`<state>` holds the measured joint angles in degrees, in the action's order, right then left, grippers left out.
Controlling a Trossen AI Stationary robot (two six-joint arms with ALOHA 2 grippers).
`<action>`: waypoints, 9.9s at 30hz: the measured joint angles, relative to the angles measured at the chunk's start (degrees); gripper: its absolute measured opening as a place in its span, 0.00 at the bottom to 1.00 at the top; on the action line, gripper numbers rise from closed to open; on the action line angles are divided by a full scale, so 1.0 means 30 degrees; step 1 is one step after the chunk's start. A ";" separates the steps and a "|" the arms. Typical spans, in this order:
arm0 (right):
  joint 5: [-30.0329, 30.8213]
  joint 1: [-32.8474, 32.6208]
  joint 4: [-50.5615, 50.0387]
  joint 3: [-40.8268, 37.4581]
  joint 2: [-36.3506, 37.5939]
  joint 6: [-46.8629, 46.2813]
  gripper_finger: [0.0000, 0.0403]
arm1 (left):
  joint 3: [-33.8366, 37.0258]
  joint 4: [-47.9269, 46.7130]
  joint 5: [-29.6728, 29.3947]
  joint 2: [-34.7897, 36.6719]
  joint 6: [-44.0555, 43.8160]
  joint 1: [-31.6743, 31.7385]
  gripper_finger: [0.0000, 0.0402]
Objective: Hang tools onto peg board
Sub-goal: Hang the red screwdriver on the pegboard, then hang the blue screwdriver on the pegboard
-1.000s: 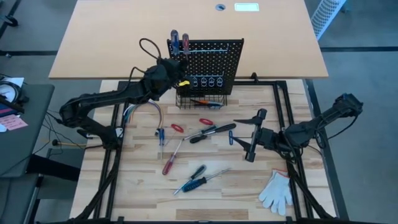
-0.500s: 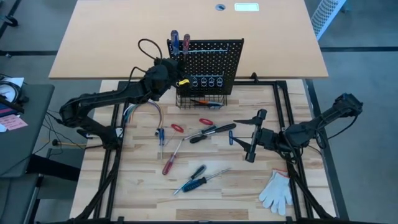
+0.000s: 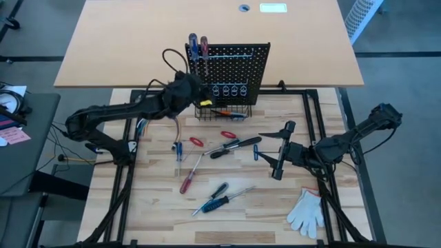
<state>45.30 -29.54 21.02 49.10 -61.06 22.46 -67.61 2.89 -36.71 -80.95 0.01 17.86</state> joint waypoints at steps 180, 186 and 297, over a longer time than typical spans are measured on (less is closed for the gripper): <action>-0.7278 1.0296 -0.6689 0.5415 -0.9482 -0.2849 0.46 | 1.0712 -1.4264 -0.7047 0.1277 -2.1592 -2.0071 0.43; -0.7315 0.6222 -0.8735 0.4648 -0.9377 -0.3854 0.44 | 1.0958 -1.7541 -0.1745 0.1282 -2.1359 -1.8608 0.42; -1.1220 0.6664 0.8239 0.2501 -1.5674 -0.6958 0.44 | 1.5562 1.4522 0.1143 0.5697 -0.1645 -1.4058 0.01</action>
<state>11.64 -9.55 45.73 56.60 -108.08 1.58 -20.93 46.46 -33.29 -63.86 -4.92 -24.32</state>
